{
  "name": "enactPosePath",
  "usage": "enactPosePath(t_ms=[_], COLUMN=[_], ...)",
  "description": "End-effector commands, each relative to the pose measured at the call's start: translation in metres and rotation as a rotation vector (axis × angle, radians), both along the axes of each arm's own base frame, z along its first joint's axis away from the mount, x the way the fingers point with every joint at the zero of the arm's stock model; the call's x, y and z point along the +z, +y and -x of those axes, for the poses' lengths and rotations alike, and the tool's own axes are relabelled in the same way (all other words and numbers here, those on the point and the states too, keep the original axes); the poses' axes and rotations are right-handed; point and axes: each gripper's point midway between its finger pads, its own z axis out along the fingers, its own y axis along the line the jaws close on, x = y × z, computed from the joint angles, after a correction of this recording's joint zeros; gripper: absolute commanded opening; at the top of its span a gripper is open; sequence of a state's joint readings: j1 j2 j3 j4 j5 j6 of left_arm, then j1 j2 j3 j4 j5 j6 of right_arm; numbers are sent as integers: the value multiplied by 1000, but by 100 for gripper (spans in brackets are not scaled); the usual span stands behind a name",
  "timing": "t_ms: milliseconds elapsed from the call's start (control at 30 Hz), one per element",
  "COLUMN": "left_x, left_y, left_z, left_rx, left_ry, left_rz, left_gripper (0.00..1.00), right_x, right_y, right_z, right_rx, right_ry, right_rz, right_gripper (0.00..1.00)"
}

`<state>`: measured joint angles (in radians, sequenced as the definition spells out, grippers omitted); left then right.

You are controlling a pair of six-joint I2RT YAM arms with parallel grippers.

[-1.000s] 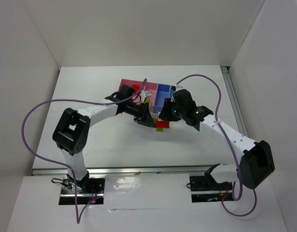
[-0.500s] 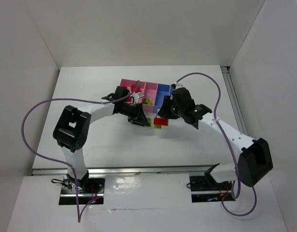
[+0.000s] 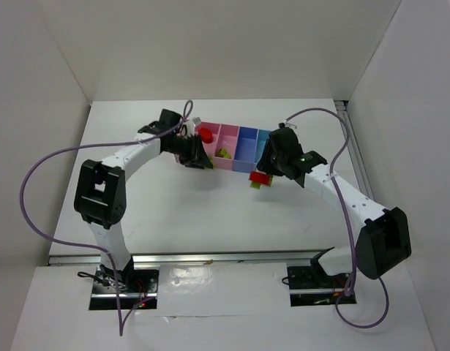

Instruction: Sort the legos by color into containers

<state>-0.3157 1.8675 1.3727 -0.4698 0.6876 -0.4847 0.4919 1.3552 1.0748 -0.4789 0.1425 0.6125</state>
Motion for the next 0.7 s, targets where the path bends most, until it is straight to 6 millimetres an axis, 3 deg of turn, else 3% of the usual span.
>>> enactPosePath(t_ms=[0, 200, 233, 333, 367, 433, 600, 667], left_x=[65, 95, 84, 88, 73, 73, 50, 51], left_y=[12, -15, -24, -34, -35, -35, -44, -44], left_z=[-30, -80, -87, -111, -120, -136, -151, -158], left_rx=[34, 84, 90, 135, 147, 193, 220, 231], left_ry=[-193, -255, -247, -283, -260, -278, -254, -265], left_rz=[-26, -2, -28, -57, -72, -91, -132, -140], left_gripper=[0, 0, 0, 0, 0, 0, 0, 4], right_x=[10, 14, 18, 22, 22, 22, 20, 22], right_y=[-26, -31, -30, -27, -25, -26, -30, -31], right_z=[-6, -9, -11, -10, -9, -7, -1, 1], right_rx=[-120, -127, -127, -104, -97, -97, -98, -98], right_ry=[-9, -23, -31, -42, -39, -39, -31, -30], right_rz=[29, 21, 16, 1, -4, -4, -8, -8], right_gripper=[17, 17, 17, 17, 17, 17, 17, 17])
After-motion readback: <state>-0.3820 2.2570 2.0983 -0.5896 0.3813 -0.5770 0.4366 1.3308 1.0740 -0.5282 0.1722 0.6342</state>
